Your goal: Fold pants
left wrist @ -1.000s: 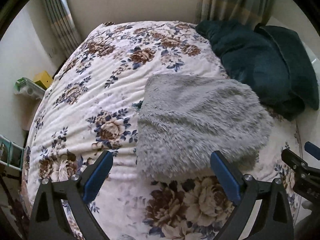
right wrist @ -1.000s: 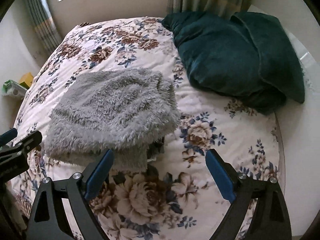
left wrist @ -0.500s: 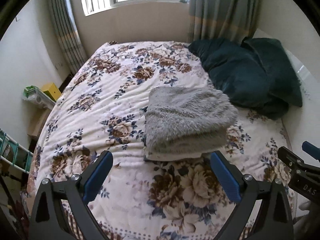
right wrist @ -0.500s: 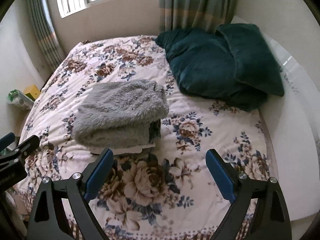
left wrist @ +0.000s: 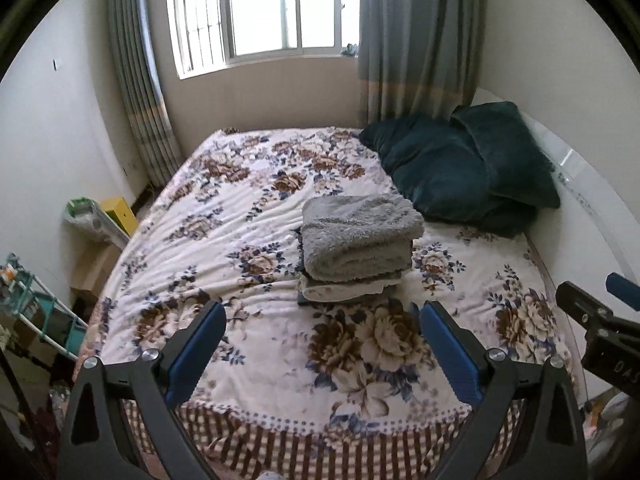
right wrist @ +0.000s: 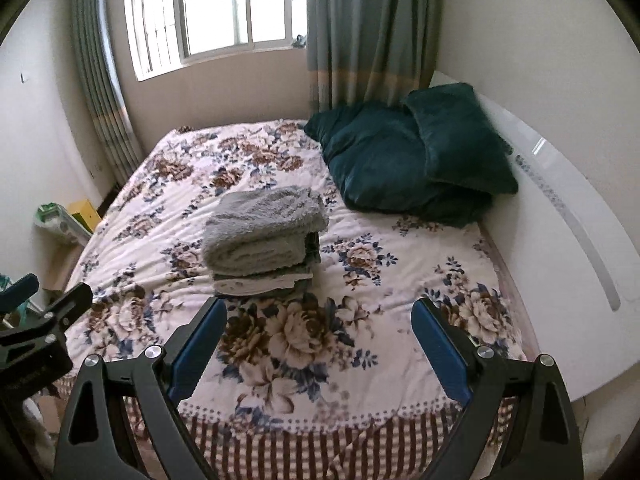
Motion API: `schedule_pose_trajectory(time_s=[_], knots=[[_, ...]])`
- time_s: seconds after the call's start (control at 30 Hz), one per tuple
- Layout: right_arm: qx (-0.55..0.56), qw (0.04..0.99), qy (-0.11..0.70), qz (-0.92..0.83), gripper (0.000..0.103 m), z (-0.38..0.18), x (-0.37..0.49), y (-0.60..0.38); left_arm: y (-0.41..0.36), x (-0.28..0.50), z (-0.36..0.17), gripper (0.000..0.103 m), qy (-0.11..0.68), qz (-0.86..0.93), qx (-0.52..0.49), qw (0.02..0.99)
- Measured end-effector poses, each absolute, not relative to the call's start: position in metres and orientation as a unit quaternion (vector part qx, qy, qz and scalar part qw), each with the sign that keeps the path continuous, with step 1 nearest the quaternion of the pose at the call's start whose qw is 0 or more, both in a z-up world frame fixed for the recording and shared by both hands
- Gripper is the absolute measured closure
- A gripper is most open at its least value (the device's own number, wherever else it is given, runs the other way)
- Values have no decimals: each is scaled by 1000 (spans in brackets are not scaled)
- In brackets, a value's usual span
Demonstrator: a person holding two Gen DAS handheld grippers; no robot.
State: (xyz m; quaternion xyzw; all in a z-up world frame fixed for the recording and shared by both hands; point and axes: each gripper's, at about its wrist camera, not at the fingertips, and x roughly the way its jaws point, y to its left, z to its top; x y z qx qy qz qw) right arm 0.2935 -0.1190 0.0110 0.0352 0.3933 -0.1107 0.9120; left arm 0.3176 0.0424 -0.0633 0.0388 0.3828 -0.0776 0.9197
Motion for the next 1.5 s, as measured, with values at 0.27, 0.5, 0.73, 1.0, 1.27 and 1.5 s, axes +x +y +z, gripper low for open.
schedule_pose_trajectory(time_s=[0.27, 0.5, 0.73, 1.0, 1.27, 1.5], knots=[[38, 927, 361, -92, 7, 67, 191, -97, 52, 245, -21, 3, 364, -78, 28, 928], [18, 940, 331, -83, 7, 116, 131, -93, 54, 198, 13, 3, 340, -66, 19, 938], [23, 940, 334, -69, 7, 138, 96, -99, 56, 163, 34, 3, 319, -55, 18, 946], [22, 942, 331, -46, 7, 150, 89, -97, 58, 152, 36, 3, 314, -45, 17, 948], [31, 942, 331, -51, 5, 138, 127, -101, 63, 177, 27, 0, 322, -21, 9, 947], [26, 940, 332, -71, 5, 124, 188, -107, 59, 223, 9, 0, 333, 5, 22, 943]])
